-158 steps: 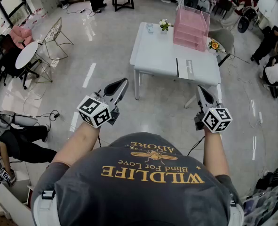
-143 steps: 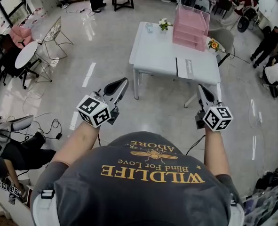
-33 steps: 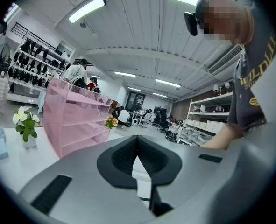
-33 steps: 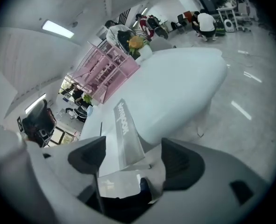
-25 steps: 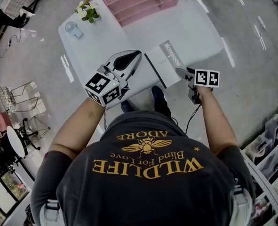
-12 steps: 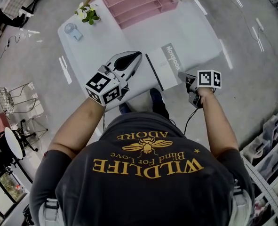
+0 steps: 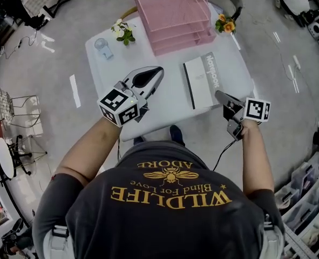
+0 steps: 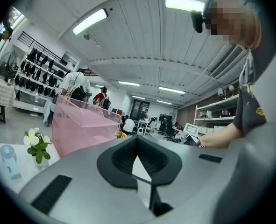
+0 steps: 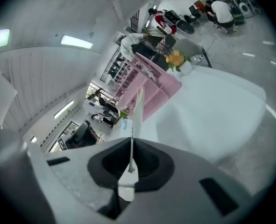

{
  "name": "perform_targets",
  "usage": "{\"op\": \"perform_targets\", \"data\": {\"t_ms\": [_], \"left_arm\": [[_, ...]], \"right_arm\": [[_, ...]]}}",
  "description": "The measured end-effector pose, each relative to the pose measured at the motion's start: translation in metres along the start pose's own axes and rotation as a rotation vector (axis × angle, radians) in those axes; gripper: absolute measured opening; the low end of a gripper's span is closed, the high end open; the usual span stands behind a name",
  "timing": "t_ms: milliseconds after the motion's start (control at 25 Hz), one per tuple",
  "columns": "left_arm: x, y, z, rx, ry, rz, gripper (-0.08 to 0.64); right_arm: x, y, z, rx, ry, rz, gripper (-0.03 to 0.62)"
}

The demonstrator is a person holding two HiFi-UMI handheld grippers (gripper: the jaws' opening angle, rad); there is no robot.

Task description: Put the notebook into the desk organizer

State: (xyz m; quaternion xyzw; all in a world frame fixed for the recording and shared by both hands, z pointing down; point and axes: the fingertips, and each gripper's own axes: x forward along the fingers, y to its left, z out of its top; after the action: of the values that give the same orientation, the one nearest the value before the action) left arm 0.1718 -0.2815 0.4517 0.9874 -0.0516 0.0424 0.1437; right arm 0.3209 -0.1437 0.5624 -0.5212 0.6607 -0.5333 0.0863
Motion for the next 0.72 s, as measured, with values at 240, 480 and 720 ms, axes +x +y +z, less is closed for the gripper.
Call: {"op": "perform_targets", "data": {"t_ms": [240,480,720], "left_arm": [[-0.014,0.016,0.045,0.054,-0.063,0.037,-0.002],[-0.023,0.040,0.094,0.111,-0.116,0.083,-0.002],[-0.022,0.060,0.129,0.145,-0.154,0.128,-0.002]], "right_arm": [[-0.009,0.077,0.089,-0.190,-0.086,0.117,0.009],[-0.001,0.133,0.171,-0.322,-0.137,0.178,0.009],[0.034,0.147,0.236,-0.365,-0.151,0.155,0.008]]}}
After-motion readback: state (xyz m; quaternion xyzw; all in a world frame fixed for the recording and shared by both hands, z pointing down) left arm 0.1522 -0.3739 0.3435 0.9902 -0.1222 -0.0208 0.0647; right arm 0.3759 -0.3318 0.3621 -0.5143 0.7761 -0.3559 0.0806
